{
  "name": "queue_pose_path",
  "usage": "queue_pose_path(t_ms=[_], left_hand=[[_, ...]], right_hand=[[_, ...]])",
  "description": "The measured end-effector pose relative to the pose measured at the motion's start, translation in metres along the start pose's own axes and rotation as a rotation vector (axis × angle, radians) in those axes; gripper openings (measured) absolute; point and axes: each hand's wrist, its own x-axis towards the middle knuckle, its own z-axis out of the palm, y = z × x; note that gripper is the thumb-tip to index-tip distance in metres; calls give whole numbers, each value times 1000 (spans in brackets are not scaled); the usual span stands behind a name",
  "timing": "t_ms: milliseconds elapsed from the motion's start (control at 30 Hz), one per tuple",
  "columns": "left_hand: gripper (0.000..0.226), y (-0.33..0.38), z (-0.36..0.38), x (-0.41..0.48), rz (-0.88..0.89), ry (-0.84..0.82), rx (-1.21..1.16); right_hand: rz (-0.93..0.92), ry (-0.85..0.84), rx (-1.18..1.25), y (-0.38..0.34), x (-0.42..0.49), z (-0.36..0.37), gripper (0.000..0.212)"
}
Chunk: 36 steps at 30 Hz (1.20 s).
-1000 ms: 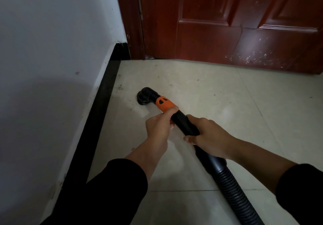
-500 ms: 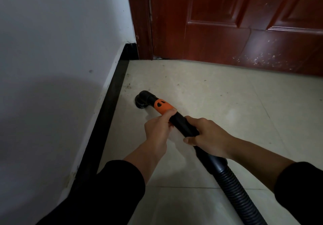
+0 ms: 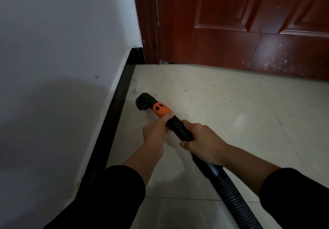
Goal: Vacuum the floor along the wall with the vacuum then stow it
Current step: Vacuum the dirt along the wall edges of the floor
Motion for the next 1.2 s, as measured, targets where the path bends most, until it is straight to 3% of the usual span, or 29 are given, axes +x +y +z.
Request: queue_pose_path(t_ms=[633, 967, 1200], left_hand=[[12, 11, -13, 26, 82, 80, -53], [14, 13, -25, 49, 109, 68, -29], [17, 19, -30, 68, 115, 11, -30]], right_hand=[[-36, -11, 69, -14, 33, 12, 20], [-64, 81, 80, -18, 48, 29, 18], [-64, 137, 32, -24, 62, 39, 44]])
